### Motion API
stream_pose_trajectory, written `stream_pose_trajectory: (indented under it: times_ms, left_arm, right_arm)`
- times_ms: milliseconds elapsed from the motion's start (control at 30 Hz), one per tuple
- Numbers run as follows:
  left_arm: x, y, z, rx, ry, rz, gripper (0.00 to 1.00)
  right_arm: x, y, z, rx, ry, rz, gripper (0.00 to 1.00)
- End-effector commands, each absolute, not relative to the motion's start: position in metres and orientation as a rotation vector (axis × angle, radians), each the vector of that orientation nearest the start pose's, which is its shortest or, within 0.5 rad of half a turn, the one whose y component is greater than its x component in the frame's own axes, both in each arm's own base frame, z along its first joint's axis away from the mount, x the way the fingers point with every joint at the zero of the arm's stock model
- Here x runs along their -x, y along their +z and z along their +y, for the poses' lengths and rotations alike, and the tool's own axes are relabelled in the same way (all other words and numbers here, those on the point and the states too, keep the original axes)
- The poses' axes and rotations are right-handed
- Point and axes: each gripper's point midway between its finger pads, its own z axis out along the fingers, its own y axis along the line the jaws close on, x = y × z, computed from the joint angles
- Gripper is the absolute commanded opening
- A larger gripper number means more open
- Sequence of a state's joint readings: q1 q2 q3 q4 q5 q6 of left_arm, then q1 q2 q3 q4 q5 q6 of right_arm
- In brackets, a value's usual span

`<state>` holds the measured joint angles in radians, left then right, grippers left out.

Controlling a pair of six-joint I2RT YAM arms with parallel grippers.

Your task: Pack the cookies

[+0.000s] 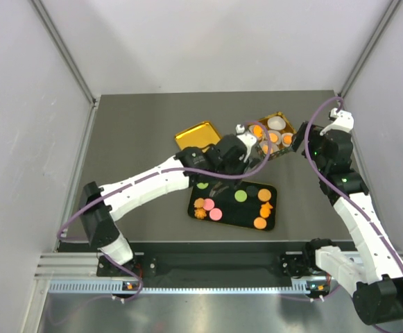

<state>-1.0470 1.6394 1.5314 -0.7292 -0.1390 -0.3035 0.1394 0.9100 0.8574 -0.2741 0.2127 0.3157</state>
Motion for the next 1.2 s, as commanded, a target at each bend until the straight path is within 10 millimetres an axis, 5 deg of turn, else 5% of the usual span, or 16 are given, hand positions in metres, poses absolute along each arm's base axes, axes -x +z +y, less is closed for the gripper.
stream_pose_trajectory:
  times_ms: [0,267,500,800,1167]
  left_arm:
    - [-0.268,0.251,-0.39,-0.712,-0.538,2.112,0.41]
    - [-0.335,0.27,-0.418,-0.612,-0.573,2.006,0.41]
    - [-0.374,0.256,-0.422,-0.575,-0.575,1.995,0.41]
    - [-0.389,0.238,-0.436,-0.615,-0.563,1.961,0.41]
    - [-0.415,0.22,-0.462,-0.673,-0.538,1.902,0.42]
  right_arm:
    - [-0.33,0.266,0.016,-0.333,0.112,1.813,1.0]
    - [-0.331,0.269,0.015,-0.346,0.11,1.804,1.0]
    - [-0.335,0.268,0.02,-0.373,0.159,1.795,1.0]
    - [-0.325,0.262,0.054,-0.322,0.371,1.838,1.0]
    - [-0.315,0.251,0.053,-0.332,0.369,1.881,1.0]
